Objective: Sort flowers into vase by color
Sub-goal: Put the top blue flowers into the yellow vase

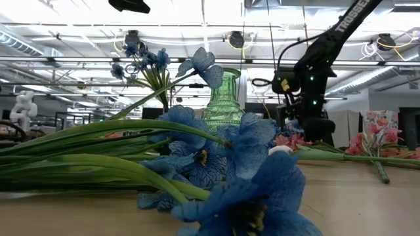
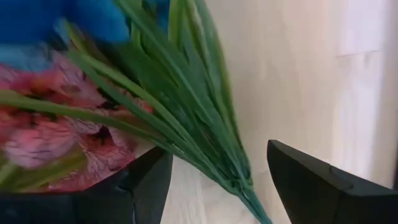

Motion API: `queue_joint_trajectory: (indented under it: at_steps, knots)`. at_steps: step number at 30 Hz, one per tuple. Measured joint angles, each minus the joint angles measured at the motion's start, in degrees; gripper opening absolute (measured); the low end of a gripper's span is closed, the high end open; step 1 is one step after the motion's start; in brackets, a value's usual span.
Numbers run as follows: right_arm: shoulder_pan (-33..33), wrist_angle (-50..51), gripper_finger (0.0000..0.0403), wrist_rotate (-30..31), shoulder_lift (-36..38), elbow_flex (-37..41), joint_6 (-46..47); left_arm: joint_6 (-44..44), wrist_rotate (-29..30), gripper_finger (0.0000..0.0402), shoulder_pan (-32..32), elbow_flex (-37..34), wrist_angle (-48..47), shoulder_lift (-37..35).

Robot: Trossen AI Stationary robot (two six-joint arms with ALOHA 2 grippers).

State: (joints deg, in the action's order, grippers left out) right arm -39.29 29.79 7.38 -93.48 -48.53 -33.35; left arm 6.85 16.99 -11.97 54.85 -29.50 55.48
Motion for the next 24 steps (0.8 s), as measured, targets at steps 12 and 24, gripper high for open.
queue_joint_trajectory:
  at_steps: [12,24]
  knots:
    - [-0.2,1.4,0.0092,-0.6,-0.5,0.0,2.7,0.1,0.0,0.0215,0.0,0.0,0.0,0.0]
    - [1.0,10.4,0.0011,1.0,7.9,0.1,6.1,0.1,0.0,0.0215,0.0,0.0,0.0,0.0]
